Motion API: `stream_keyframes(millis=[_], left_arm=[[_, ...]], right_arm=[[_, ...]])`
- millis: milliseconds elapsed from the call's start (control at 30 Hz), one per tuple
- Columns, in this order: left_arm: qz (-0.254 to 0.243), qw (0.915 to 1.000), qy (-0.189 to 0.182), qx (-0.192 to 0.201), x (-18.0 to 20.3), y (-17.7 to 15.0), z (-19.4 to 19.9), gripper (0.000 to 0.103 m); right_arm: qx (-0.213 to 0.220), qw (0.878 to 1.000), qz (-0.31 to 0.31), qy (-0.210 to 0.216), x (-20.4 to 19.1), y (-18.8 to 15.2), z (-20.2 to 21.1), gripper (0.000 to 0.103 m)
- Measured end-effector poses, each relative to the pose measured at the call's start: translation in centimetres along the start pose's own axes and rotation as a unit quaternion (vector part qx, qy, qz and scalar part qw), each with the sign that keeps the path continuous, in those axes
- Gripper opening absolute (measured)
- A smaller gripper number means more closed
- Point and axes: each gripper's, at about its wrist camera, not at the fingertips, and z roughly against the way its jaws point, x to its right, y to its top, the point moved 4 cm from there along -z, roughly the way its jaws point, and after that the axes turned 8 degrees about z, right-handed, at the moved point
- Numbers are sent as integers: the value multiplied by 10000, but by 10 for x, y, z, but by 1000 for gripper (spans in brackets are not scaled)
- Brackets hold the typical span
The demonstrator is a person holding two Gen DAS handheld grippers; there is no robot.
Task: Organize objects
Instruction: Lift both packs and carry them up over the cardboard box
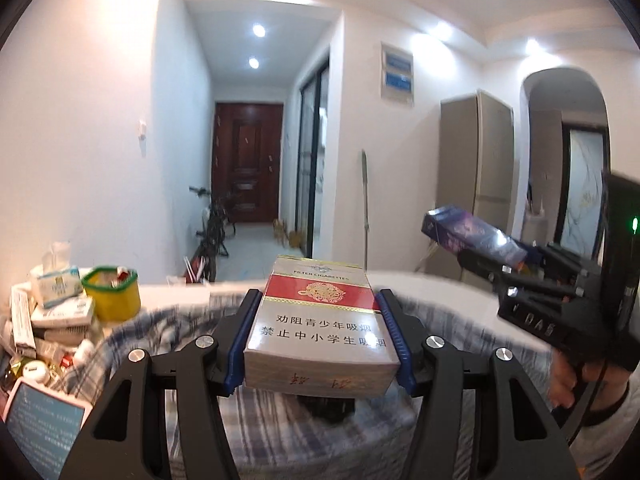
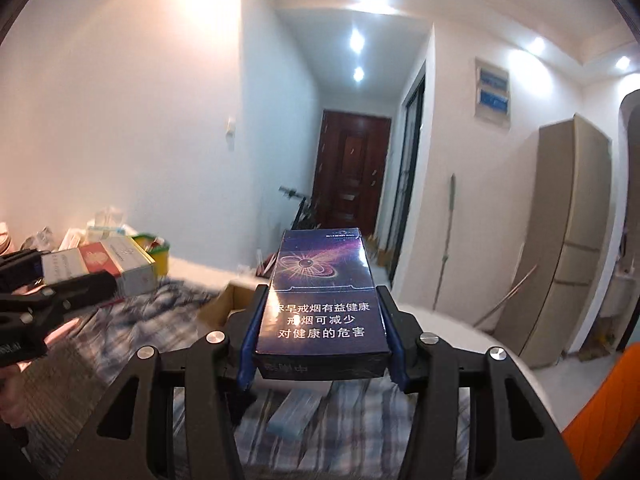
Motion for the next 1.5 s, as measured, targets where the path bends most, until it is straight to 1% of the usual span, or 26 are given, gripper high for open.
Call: stream_keyframes(millis=[100, 200, 300, 333, 400, 467, 500, 567, 633, 700, 767, 833, 900, 967, 1033, 1167, 1267, 1400, 1500], left_arm=[[65, 9996, -95, 268, 9, 27, 3, 60], [50, 9980, -162, 614, 21, 57, 4, 60], [16, 9944, -87, 1054, 33, 84, 4, 60], [66, 9924, -88, 1229, 36, 94, 4, 60], [141, 9899, -96, 1408, 41, 107, 2, 60], [85, 9899, -101, 1415, 46, 119, -7, 60], [94, 9899, -108, 1410, 47, 122, -12, 60], [110, 9907, -119, 1353, 45, 128, -23, 60], [117, 9919, -123, 1262, 39, 131, -31, 60], [185, 9922, -145, 1228, 32, 130, -38, 60], [280, 9925, -92, 1190, 20, 124, -47, 60], [301, 9937, -6, 1083, 11, 118, -59, 60], [187, 9955, 25, 932, 8, 115, -70, 60], [258, 9959, 64, 859, 3, 115, -78, 60], [383, 9959, -67, 818, -1, 116, -80, 60], [304, 9957, 10, 879, -1, 120, -79, 60], [313, 9947, 124, 976, -6, 121, -76, 60], [392, 9945, 158, 957, -11, 122, -77, 60], [380, 9945, 191, 956, -13, 122, -80, 60]], right_arm=[[228, 9994, 44, -250, 7, 21, -1, 50], [393, 9990, -189, -139, 17, 46, -3, 50], [572, 9972, -473, -61, 28, 75, -6, 50], [665, 9963, -542, -84, 31, 85, -6, 50], [851, 9943, -612, -217, 36, 104, -6, 50], [964, 9926, -697, -245, 40, 120, -8, 50], [1003, 9917, -780, -190, 42, 126, -9, 50], [1063, 9899, -931, -66, 47, 134, -12, 50], [1150, 9875, -1079, -38, 50, 141, -17, 50], [1207, 9858, -1164, -12, 50, 143, -21, 50], [1207, 9844, -1278, 119, 46, 139, -28, 50], [1145, 9862, -1176, 222, 38, 131, -38, 50], [1060, 9891, -1006, 167, 29, 117, -48, 50], [990, 9900, -998, 98, 25, 110, -56, 50], [885, 9923, -864, 107, 19, 107, -65, 50], [773, 9945, -697, 118, 19, 102, -71, 50], [705, 9947, -720, 185, 21, 100, -72, 50], [581, 9943, -818, 372, 27, 96, -77, 50], [559, 9943, -815, 402, 28, 96, -79, 50]])
